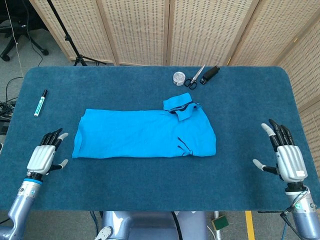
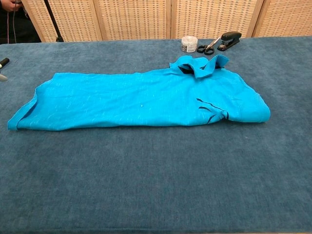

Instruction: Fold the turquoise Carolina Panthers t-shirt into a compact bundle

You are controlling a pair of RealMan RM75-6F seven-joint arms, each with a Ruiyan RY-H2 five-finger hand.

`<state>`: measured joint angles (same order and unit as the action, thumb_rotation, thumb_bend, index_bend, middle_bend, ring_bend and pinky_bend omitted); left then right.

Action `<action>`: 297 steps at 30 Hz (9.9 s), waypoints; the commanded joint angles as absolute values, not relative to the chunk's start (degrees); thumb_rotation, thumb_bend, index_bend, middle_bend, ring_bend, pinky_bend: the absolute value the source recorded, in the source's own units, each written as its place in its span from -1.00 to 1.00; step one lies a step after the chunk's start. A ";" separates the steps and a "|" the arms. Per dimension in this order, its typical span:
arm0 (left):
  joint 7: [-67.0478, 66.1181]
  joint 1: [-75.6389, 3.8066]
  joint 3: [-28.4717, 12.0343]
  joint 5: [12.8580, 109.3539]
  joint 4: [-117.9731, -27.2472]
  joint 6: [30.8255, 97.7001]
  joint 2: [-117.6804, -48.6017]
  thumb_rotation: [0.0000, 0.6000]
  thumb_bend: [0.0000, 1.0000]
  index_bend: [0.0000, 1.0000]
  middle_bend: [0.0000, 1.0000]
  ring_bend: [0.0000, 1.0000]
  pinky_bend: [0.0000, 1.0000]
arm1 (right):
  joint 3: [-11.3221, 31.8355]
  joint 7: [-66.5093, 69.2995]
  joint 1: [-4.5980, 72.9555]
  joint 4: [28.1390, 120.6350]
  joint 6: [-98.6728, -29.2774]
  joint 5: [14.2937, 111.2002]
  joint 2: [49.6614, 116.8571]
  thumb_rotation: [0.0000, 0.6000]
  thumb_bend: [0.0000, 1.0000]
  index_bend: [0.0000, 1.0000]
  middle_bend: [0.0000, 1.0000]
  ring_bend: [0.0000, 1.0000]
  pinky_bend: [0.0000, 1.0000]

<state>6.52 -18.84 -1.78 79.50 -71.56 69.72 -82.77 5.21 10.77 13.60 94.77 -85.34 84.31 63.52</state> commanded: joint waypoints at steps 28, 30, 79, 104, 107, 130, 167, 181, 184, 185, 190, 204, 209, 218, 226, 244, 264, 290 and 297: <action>7.17 -20.12 -4.36 78.14 -58.00 66.34 -94.93 1.00 -0.40 -0.57 -1.00 -1.00 -1.00 | 5.33 19.34 11.17 94.71 -87.42 89.85 60.47 1.00 -1.00 -1.00 -1.00 -1.00 -1.00; 7.03 -20.45 -4.55 78.16 -57.79 66.05 -95.19 1.00 -0.40 -0.56 -1.00 -1.00 -1.00 | 5.36 19.21 11.17 94.70 -87.21 89.81 60.51 1.00 -1.00 -1.00 -1.00 -1.00 -1.00; 2.27 -24.48 -5.43 79.28 -56.28 64.05 -94.55 1.00 0.11 0.50 -1.00 -1.00 -1.00 | 5.85 19.89 10.62 94.61 -87.09 90.98 60.55 1.00 -1.00 -1.00 -1.00 -1.00 -1.00; 7.33 -21.21 -4.24 75.96 -48.80 59.54 -83.02 1.00 0.13 0.52 -1.00 -1.00 -1.00 | 5.60 18.93 10.42 94.91 -87.03 91.47 60.73 1.00 -1.00 -1.00 -1.00 -1.00 -1.00; 9.50 -20.89 -4.52 75.18 -45.77 58.23 -82.69 1.00 0.13 0.52 -1.00 -1.00 -1.00 | 5.60 18.79 10.46 94.94 -86.93 91.47 60.79 1.00 -1.00 -1.00 -1.00 -1.00 -1.00; 25.91 -20.81 -4.54 75.00 -15.78 44.68 -90.32 1.00 0.14 0.52 -1.00 -1.00 -1.00 | 5.47 17.58 10.67 94.86 -86.21 91.34 61.28 1.00 -1.00 -1.00 -1.00 -1.00 -1.00; 21.69 -27.44 -5.73 90.09 -55.47 87.09 -86.94 1.00 0.13 0.52 -1.00 -1.00 -1.00 | 5.66 19.79 10.21 94.92 -86.94 91.26 60.32 1.00 -1.00 -1.00 -1.00 -1.00 -1.00; 5.53 -33.80 -5.87 94.75 -65.28 83.80 -95.46 1.00 0.13 0.52 -1.00 -1.00 -1.00 | 5.82 20.85 10.00 94.95 -87.30 91.20 59.83 1.00 -1.00 -1.00 -1.00 -1.00 -1.00; 4.12 -33.91 -4.93 95.63 -64.97 83.56 -96.74 1.00 0.13 0.52 -1.00 -1.00 -1.00 | 5.81 20.95 9.99 94.92 -87.31 91.26 59.80 1.00 -1.00 -1.00 -1.00 -1.00 -1.00; 3.32 -33.93 -4.12 96.29 -64.43 83.34 -97.68 1.00 0.12 0.52 -1.00 -1.00 -1.00 | 5.80 20.97 9.99 94.90 -87.33 91.29 59.82 1.00 -1.00 -1.00 -1.00 -1.00 -1.00; 3.12 -33.53 -1.79 97.78 -62.27 83.03 -101.09 1.00 0.12 0.52 -1.00 -1.00 -1.00 | 5.74 20.86 10.00 94.91 -87.29 91.43 59.86 1.00 -1.00 -1.00 -1.00 -1.00 -1.00; 5.86 -32.09 3.63 101.88 -58.16 83.47 -103.54 1.00 -0.05 0.41 -1.00 -1.00 -1.00 | 5.62 20.41 10.10 94.95 -86.88 91.42 59.93 1.00 -1.00 -1.00 -1.00 -1.00 -1.00; 8.47 -31.89 2.68 100.38 -60.05 83.10 -102.60 1.00 -0.80 -0.96 -1.00 -1.00 -1.00 | 5.61 20.17 10.13 95.05 -86.70 91.28 59.96 1.00 -1.00 -1.00 -1.00 -1.00 -1.00; 11.89 -32.02 0.38 99.14 -66.77 84.37 -99.38 1.00 -1.00 -1.00 -1.00 -1.00 -1.00 | 5.52 19.86 10.23 95.14 -86.36 91.24 60.00 1.00 -1.00 -1.00 -1.00 -1.00 -1.00; 8.68 -32.60 -6.74 89.95 -70.85 79.62 -94.19 1.00 -1.00 -0.87 -1.00 -1.00 -1.00 | 5.60 20.43 10.20 95.16 -86.36 91.09 59.69 1.00 -1.00 -1.00 -1.00 -1.00 -1.00; 12.04 -38.62 -8.24 83.32 -48.11 63.67 -98.43 1.00 -0.75 -0.35 -1.00 -1.00 -1.00 | 6.21 19.29 11.01 94.26 -84.18 88.80 60.44 1.00 -1.00 -1.00 -1.00 -1.00 -1.00; 20.18 -43.65 -6.88 85.00 -34.06 59.50 -105.98 1.00 -0.57 -0.24 -1.00 -1.00 -1.00 | 7.45 19.61 12.09 92.11 -80.85 84.93 61.13 1.00 -1.00 -1.00 -1.00 -1.00 -1.00; 22.10 -44.79 -4.40 86.25 -27.14 58.23 -110.88 1.00 -0.33 -0.04 -1.00 -1.00 -1.00 | 8.00 20.58 12.32 91.28 -79.69 83.81 61.14 1.00 -1.00 -1.00 -1.00 -1.00 -1.00; 22.80 -44.81 -4.11 86.26 -26.41 58.03 -111.15 1.00 -0.16 0.14 -1.00 -1.00 -1.00 | 8.07 20.59 12.34 91.35 -79.51 83.69 61.06 1.00 -1.00 -1.00 -1.00 -1.00 -1.00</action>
